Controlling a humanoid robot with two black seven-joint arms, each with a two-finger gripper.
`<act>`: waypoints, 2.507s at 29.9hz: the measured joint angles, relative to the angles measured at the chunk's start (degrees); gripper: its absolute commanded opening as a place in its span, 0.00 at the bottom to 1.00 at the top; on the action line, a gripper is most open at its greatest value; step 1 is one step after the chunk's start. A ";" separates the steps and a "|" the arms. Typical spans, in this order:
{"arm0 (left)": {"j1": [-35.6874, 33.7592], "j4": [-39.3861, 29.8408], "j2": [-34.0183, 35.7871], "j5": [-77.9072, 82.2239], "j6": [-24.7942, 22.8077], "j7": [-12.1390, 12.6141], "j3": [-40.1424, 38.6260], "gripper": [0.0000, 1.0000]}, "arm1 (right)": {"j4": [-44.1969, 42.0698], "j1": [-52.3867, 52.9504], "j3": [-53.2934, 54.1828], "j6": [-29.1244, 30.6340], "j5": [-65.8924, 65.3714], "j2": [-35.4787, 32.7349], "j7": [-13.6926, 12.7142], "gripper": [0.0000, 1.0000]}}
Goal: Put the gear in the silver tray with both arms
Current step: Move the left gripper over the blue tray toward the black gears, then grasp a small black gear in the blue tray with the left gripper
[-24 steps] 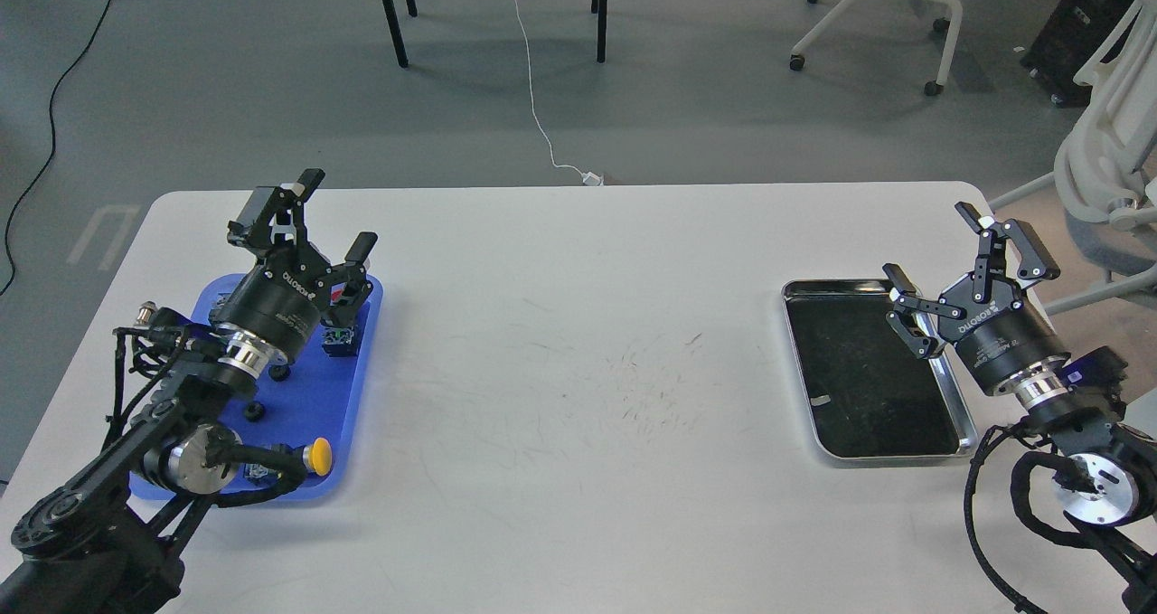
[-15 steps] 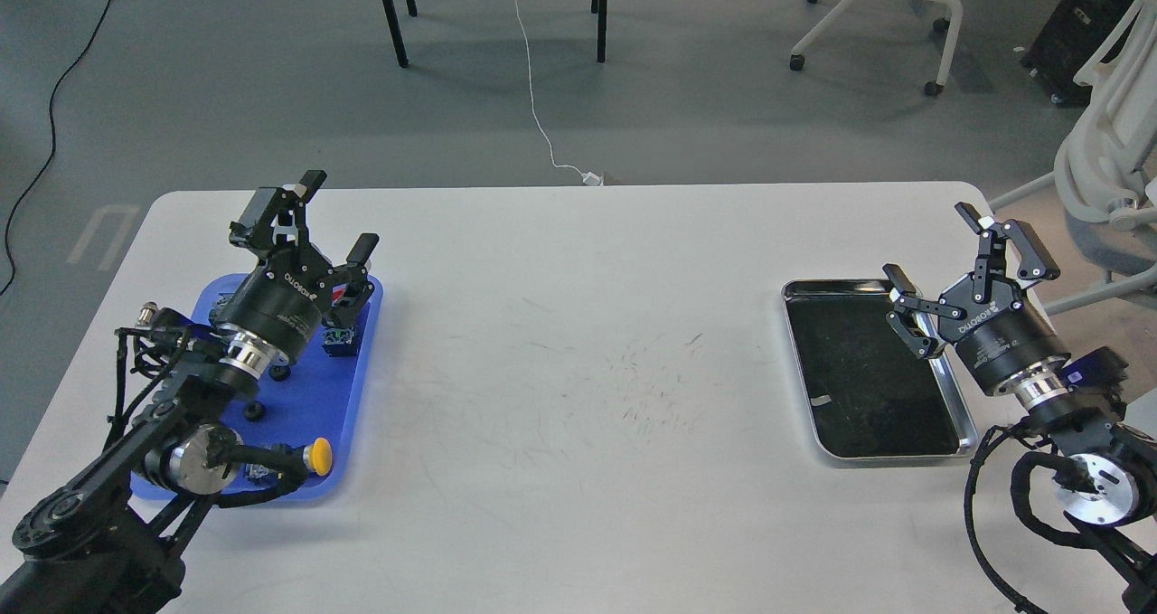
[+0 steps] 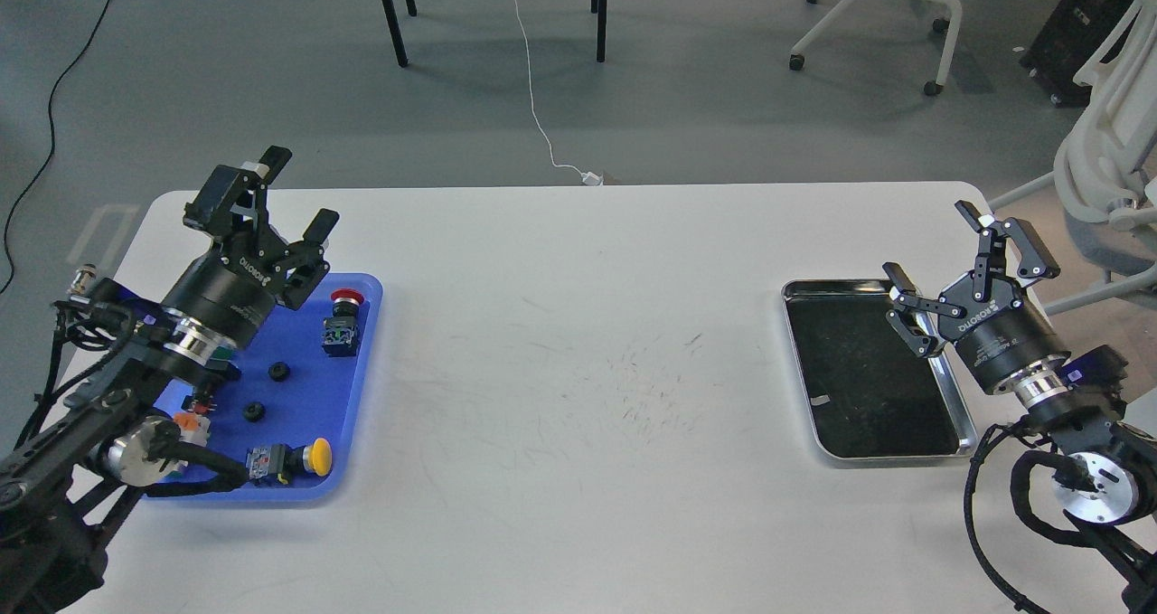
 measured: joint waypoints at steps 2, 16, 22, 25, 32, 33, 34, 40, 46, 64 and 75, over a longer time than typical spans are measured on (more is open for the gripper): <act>-1.91 -0.16 2.39 8.38 -3.49 -0.02 0.33 0.98 | 0.04 0.01 0.02 0.00 0.00 -0.07 0.00 0.99; -23.79 -2.99 18.59 66.77 -2.18 -0.05 27.37 0.95 | 0.12 0.02 -0.02 0.00 0.00 -1.04 0.00 0.99; -32.01 -0.18 18.25 74.60 2.15 -0.04 42.60 0.89 | 0.09 -0.05 -0.08 0.00 0.00 -1.05 0.00 0.99; -33.37 1.62 17.06 76.30 2.76 -0.03 46.83 0.87 | 0.09 -0.13 -0.08 0.00 0.00 -1.05 0.00 0.99; -33.01 7.02 15.77 78.62 4.77 -0.01 50.07 0.83 | 0.12 -0.17 -0.12 0.00 -0.01 -1.10 0.00 0.99; -33.01 7.28 15.75 78.63 4.91 -0.02 50.27 0.80 | 0.12 -0.16 -0.12 0.00 -0.01 -1.11 0.00 0.99; -33.00 7.38 15.74 78.63 5.06 -0.02 50.41 0.79 | 0.13 -0.13 -0.12 0.00 0.00 -1.12 0.00 0.99; -32.88 8.17 14.53 78.63 5.65 -0.03 50.89 0.72 | 0.14 0.00 -0.07 0.00 -0.01 -1.14 0.00 0.99; -32.53 8.72 13.71 78.63 5.70 -0.02 51.49 0.64 | 0.14 -0.02 -0.05 0.00 -0.01 -1.14 0.00 0.99; -30.47 12.68 12.62 78.60 6.18 -0.04 51.55 0.17 | 0.19 -0.25 -0.05 0.00 -0.01 -1.21 0.00 0.99; -30.36 12.49 13.09 78.59 6.38 -0.05 51.55 0.11 | 0.18 -0.17 0.04 0.00 -0.01 -1.31 0.00 0.99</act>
